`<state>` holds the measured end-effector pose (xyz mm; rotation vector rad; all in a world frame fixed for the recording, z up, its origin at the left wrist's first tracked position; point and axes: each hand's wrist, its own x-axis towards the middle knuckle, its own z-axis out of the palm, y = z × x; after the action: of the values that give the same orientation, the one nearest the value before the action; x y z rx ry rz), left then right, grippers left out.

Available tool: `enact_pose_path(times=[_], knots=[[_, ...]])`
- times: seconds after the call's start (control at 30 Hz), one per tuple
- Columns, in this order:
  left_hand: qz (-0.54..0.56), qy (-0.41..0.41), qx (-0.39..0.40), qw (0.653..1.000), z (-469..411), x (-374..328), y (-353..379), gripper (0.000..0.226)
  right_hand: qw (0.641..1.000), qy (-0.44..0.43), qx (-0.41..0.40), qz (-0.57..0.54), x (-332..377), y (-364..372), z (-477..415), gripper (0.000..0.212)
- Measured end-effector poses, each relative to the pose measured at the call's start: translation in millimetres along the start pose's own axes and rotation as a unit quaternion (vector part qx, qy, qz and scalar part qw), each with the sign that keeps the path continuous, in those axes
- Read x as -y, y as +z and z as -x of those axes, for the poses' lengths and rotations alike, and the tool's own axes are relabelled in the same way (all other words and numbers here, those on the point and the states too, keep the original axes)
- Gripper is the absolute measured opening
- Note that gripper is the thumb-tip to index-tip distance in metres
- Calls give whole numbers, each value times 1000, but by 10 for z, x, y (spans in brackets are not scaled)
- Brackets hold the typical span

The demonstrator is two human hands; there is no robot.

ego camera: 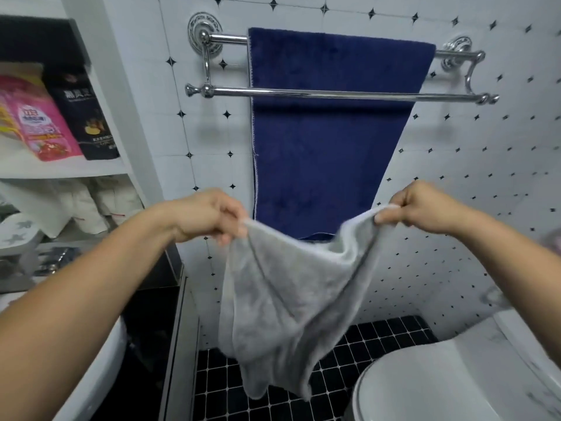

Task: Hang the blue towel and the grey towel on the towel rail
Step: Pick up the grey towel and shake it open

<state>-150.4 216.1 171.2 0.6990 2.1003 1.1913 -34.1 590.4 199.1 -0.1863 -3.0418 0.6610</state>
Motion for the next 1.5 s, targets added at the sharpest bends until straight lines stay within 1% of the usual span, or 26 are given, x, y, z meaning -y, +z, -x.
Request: enact_pose_path(times=[0.07,0.17,0.23,0.27,0.3,0.33,0.37,0.4,0.43,0.47,0.53,0.6,0.63,0.67,0.73,0.8,0.87,0.9,0.93,1.0,1.07,1.2,1.27,1.33,1.4,1.5], knots=[[-14,-38,-202,978,-74,9,-22,15,994,34,-89,59,-49,-64,-49,44],[-24,-45,-247,968,-64,-32,-105,22,1000,-15,-9,-20,-92,-151,18,42],[170,42,-277,945,39,-106,-297,27,969,-64,-23,-238,-160,-238,77,41],[282,99,-257,919,109,-155,-389,31,929,-72,-23,-361,-218,-235,91,37],[331,137,-215,909,168,-187,-418,33,913,-73,-10,-402,-287,-204,81,36],[307,126,-172,928,194,-199,-387,30,933,-53,-6,-357,-295,-152,66,40],[196,73,-139,968,202,-194,-294,23,980,-24,25,-198,-337,-56,53,44],[19,6,-110,994,181,-151,-193,16,997,4,79,3,-365,20,51,47],[-118,-46,-102,987,168,-144,-127,13,993,24,80,81,-368,50,30,47],[-176,-60,-119,975,150,-153,-103,12,995,31,68,60,-326,41,45,48],[-51,7,-167,985,150,-154,-190,11,987,-18,63,-149,-326,-4,25,53],[211,89,-111,967,225,-159,-278,9,924,-48,78,-370,-297,-17,55,45],[247,97,-80,961,249,-127,-298,8,928,-44,61,-366,-302,-9,27,43],[197,62,-69,976,257,-100,-306,8,956,-23,48,-288,-309,20,-8,44],[-42,-60,-67,995,249,-52,-287,9,997,8,54,-46,-291,31,-47,46],[-71,-69,-71,993,262,-94,-297,16,991,-37,56,-112,-260,-24,-57,48],[130,16,-67,989,270,-123,-330,18,934,-85,46,-343,-220,-105,-51,38],[218,46,-54,973,292,-142,-310,13,905,-93,42,-414,-229,-129,-60,35],[235,53,-55,969,287,-130,-316,7,903,-79,30,-420,-237,-145,-90,37],[60,-31,-75,995,245,-91,-322,7,982,-26,31,-184,-275,-98,-144,45],[-106,-97,-111,983,196,-71,-349,12,998,-12,55,10,-300,-36,-192,40],[-105,-45,-217,969,132,-53,-441,11,997,-48,3,-68,-268,-65,-195,40],[-102,-32,-269,957,84,-2,-440,10,998,-53,10,-18,-239,-118,-180,36],[-143,-24,-323,935,-5,51,-392,13,989,-65,37,130,-169,-114,-153,41],[-197,-13,-367,909,-99,76,-334,22,947,-124,119,270,-45,101,-43,50],[-199,-9,-398,896,-174,97,-293,25,897,-209,284,267,158,653,320,60]])
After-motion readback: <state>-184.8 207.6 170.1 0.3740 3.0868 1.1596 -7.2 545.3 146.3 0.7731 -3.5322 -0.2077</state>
